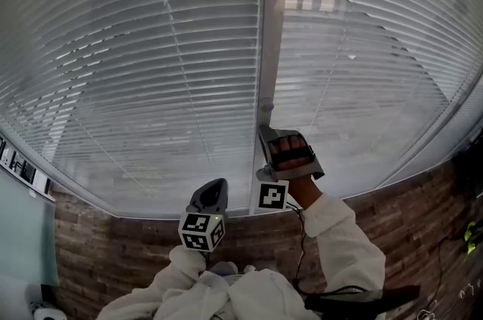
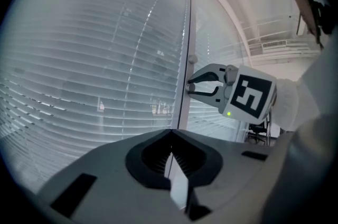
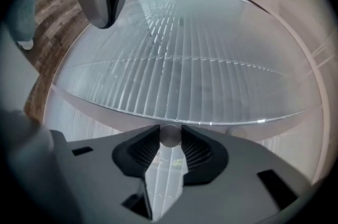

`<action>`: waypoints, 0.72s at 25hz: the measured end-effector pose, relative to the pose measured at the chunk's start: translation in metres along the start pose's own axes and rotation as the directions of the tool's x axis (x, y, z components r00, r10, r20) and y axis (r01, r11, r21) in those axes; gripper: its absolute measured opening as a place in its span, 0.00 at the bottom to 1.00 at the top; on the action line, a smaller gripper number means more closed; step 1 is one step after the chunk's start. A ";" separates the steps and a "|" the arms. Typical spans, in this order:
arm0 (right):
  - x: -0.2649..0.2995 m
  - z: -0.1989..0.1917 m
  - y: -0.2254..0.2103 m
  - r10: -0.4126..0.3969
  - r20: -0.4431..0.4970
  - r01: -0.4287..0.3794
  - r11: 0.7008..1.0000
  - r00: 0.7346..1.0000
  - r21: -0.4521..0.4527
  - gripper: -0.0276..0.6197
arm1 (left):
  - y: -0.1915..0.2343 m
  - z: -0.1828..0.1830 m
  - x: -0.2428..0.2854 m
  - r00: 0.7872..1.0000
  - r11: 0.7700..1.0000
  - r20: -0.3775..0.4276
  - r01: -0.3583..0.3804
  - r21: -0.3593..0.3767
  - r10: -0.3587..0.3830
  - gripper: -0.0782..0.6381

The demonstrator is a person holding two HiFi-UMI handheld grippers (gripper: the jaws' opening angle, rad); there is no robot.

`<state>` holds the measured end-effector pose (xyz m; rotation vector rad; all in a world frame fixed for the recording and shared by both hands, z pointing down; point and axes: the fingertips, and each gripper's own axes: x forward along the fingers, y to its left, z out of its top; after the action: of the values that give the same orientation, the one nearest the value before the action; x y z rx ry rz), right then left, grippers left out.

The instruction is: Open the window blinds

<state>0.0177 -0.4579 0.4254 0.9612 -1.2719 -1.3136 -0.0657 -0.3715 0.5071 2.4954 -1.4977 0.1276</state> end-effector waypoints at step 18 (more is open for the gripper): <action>0.000 -0.003 -0.010 -0.014 0.018 0.003 0.854 1.000 0.521 0.25 | -0.017 -0.005 0.009 1.000 1.000 -0.011 0.022 -0.004 -0.022 0.11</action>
<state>0.0198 -0.4589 0.4154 1.3290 -1.6885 -0.9954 -0.0467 -0.3703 0.5108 2.5035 -1.4646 0.1341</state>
